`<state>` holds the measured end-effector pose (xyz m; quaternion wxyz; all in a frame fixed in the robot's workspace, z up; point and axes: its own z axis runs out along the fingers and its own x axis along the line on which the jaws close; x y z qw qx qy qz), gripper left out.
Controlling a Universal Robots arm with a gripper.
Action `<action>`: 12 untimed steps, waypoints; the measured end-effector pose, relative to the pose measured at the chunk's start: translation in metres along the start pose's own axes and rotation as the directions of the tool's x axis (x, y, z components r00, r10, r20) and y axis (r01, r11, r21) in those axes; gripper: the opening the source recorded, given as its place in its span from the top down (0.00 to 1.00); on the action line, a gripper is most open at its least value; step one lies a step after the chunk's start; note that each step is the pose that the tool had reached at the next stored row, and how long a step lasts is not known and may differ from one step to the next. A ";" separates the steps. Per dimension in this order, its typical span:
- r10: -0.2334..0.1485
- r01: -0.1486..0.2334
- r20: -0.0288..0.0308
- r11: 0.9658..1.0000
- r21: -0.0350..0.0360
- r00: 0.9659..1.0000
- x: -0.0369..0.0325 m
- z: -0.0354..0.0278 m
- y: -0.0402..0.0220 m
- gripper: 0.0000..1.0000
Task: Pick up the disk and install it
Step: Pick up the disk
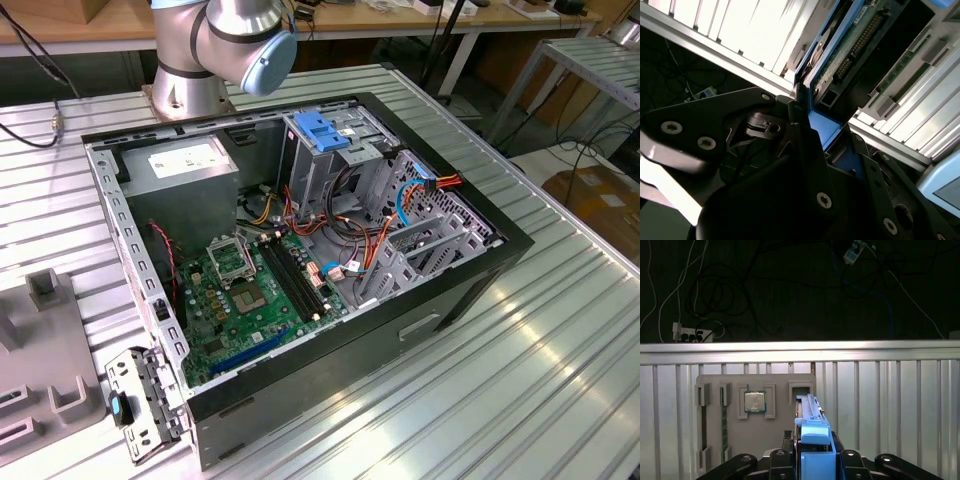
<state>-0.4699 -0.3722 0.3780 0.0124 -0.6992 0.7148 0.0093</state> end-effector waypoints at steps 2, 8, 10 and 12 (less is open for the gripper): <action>0.000 0.000 0.000 1.000 0.000 1.000 0.0000 -0.0007 0.0000 0.63; 0.000 0.000 0.001 1.000 0.000 1.000 0.0000 -0.0028 0.0000 0.63; 0.000 0.000 0.001 1.000 0.000 1.000 -0.0001 -0.0036 0.0000 0.63; 0.000 0.000 0.002 1.000 0.000 1.000 -0.0001 -0.0044 0.0000 0.63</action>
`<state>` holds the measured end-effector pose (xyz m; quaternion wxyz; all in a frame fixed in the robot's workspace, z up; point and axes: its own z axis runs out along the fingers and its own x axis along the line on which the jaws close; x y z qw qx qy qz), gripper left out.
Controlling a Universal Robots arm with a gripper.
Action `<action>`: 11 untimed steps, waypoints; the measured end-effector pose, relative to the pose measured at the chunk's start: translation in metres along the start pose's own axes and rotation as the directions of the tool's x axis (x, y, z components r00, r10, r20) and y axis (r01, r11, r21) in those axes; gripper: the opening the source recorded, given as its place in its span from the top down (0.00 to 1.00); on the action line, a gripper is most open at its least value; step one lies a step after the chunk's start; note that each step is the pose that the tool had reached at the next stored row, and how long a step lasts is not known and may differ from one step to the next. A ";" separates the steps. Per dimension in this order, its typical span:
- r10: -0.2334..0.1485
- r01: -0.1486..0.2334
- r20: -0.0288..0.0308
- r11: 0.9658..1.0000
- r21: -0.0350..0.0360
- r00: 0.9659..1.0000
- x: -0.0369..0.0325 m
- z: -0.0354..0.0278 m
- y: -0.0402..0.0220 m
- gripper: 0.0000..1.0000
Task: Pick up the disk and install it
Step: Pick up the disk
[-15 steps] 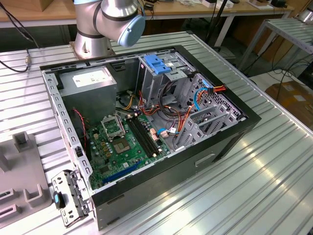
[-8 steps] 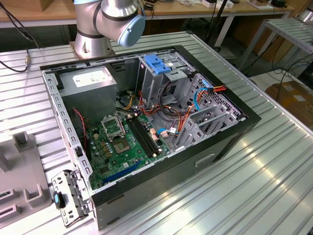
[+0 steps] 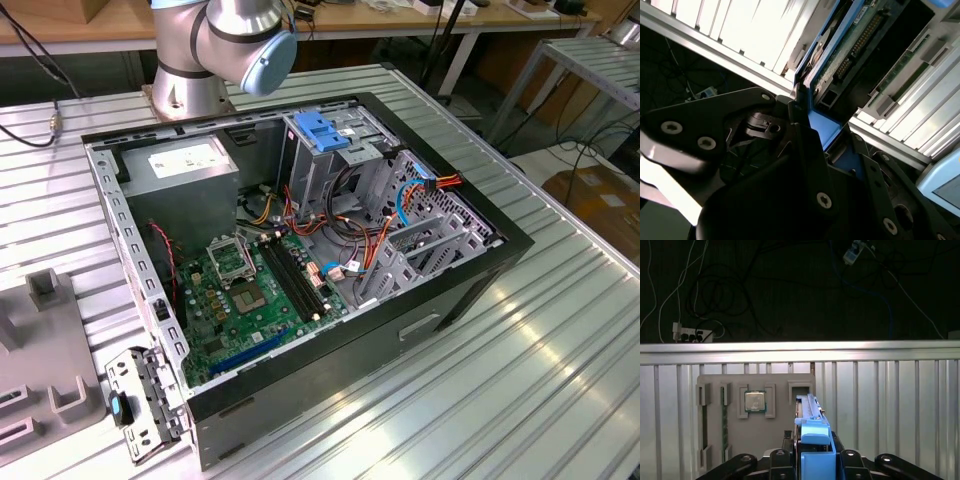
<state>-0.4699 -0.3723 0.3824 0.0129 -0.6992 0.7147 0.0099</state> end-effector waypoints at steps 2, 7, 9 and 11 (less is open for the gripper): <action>0.000 0.000 0.001 1.000 0.000 1.000 0.0000 -0.0009 0.0000 0.63; 0.000 0.000 0.001 1.000 0.000 1.000 -0.0001 -0.0033 0.0000 0.63; 0.000 0.000 0.002 1.000 0.000 1.000 -0.0001 -0.0044 0.0000 0.63; 0.000 0.000 0.002 1.000 0.000 1.000 -0.0001 -0.0054 0.0000 0.63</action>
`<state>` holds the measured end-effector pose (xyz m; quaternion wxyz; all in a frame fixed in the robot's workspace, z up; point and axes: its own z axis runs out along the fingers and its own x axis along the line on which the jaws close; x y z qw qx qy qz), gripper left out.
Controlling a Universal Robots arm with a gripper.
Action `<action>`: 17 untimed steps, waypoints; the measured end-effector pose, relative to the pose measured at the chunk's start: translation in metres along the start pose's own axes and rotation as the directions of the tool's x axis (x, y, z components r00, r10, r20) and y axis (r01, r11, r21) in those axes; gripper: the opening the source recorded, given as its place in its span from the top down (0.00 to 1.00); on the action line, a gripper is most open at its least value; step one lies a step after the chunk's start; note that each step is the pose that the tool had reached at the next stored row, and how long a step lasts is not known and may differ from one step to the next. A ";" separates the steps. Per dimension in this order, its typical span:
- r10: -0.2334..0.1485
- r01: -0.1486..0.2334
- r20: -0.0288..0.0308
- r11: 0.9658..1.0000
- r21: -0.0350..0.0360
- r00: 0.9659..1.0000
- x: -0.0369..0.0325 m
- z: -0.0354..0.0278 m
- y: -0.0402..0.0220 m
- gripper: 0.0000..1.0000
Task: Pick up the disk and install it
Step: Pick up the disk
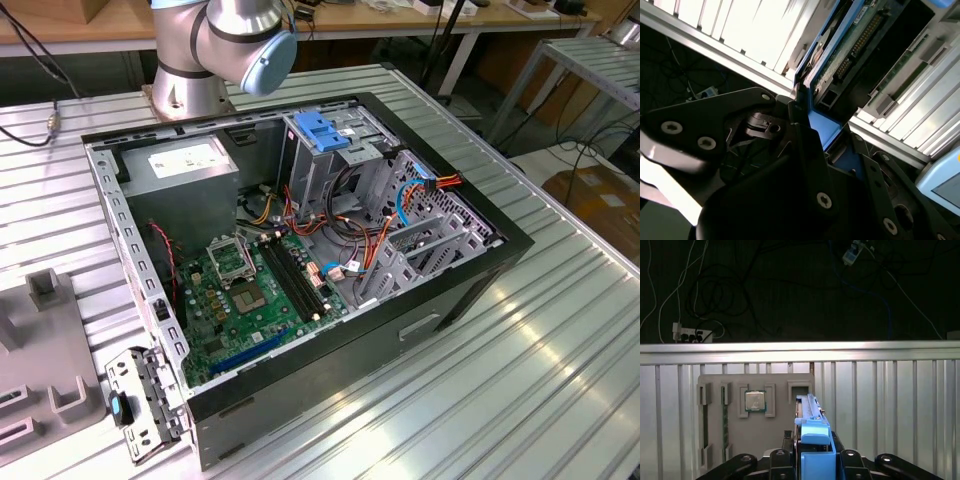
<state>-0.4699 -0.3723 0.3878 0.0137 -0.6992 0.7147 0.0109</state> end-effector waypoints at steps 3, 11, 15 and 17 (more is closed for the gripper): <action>0.000 0.000 0.001 1.000 0.000 1.000 -0.0001 -0.0021 0.0000 0.63; 0.000 0.000 0.004 1.000 -0.001 1.000 -0.0003 -0.0093 -0.0001 0.63; 0.000 0.000 0.007 1.000 -0.002 1.000 -0.0006 -0.0176 -0.0001 0.63; 0.000 0.000 0.007 1.000 -0.002 1.000 -0.0007 -0.0207 -0.0001 0.63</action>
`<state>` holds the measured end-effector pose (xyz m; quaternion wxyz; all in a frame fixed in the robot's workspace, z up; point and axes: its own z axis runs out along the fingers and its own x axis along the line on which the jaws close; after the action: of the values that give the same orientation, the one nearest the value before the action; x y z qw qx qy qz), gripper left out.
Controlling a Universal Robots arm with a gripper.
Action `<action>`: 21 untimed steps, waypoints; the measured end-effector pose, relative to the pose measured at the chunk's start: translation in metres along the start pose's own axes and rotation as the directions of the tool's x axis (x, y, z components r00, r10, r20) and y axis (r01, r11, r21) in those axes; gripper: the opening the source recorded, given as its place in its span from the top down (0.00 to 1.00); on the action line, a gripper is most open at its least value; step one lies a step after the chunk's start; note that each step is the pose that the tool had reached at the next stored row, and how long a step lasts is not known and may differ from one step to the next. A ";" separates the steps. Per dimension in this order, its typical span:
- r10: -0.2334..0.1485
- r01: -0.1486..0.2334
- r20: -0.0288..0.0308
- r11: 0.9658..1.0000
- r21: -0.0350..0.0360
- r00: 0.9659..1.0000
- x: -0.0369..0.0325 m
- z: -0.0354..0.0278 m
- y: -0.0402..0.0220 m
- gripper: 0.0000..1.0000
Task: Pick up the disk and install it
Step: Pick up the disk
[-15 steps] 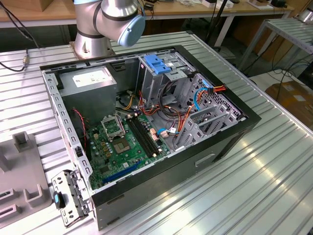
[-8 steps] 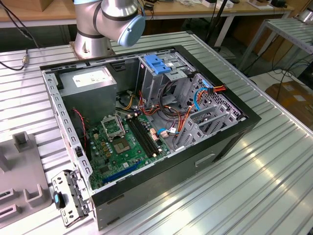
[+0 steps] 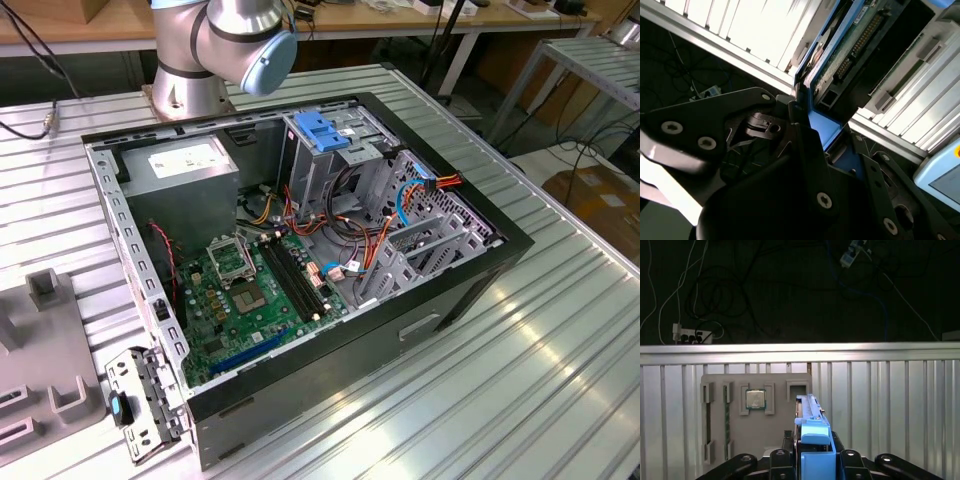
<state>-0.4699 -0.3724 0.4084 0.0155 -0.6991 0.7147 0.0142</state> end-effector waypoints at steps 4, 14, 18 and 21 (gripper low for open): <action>0.000 0.000 0.000 1.000 -0.001 1.000 -0.0002 -0.0053 -0.0001 0.63; 0.000 0.000 0.001 1.000 -0.005 1.000 -0.0010 -0.0246 -0.0001 0.63; 0.000 0.000 0.002 1.000 -0.006 1.000 -0.0014 -0.0330 -0.0001 0.63; 0.000 0.000 0.003 1.000 -0.008 1.000 -0.0017 -0.0394 -0.0001 0.63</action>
<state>-0.4698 -0.3724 0.4478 0.0138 -0.6990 0.7147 0.0181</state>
